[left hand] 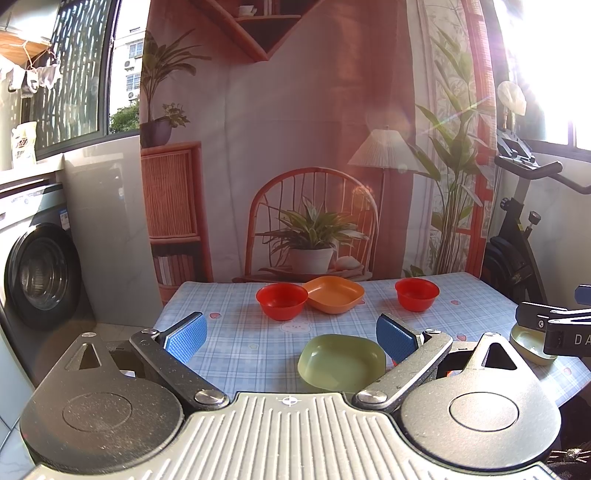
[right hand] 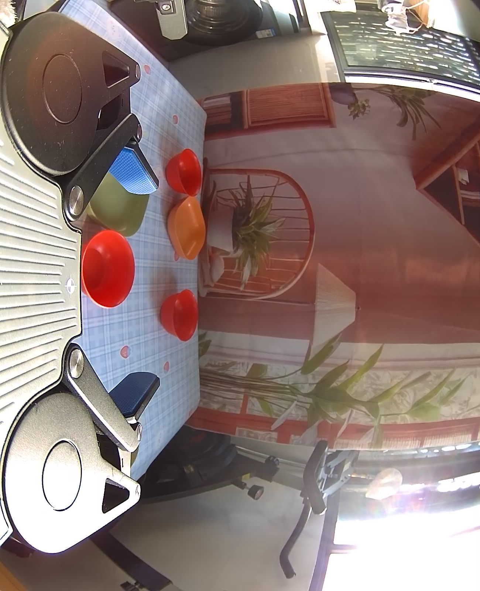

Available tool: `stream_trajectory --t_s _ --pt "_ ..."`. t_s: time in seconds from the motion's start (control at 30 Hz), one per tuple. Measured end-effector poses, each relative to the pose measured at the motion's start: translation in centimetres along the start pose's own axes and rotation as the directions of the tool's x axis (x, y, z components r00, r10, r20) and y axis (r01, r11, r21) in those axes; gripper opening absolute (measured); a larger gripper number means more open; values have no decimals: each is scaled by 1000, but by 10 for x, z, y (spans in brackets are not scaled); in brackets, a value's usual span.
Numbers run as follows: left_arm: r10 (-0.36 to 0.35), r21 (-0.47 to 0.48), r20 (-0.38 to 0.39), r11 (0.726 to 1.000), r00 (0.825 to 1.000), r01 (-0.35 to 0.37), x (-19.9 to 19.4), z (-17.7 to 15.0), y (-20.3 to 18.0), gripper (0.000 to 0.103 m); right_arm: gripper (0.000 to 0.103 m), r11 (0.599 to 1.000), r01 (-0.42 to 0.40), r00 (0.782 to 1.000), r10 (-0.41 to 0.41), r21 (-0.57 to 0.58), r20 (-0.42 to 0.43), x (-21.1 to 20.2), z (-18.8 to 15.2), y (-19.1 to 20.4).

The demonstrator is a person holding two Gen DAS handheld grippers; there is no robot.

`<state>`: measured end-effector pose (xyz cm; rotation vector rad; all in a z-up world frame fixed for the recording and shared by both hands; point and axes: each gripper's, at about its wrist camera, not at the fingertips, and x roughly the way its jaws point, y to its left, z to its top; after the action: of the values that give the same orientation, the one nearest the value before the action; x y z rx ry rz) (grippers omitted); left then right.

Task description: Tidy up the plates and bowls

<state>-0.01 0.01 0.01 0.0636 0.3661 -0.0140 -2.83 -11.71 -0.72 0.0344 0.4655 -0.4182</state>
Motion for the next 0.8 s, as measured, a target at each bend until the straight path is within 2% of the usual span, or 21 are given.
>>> stream_trajectory --t_s 0.8 --pt "-1 -1 -1 1000 1000 1 0 0 0 99 103 1000 0 1000 0 -4 0 -1 -3 2"
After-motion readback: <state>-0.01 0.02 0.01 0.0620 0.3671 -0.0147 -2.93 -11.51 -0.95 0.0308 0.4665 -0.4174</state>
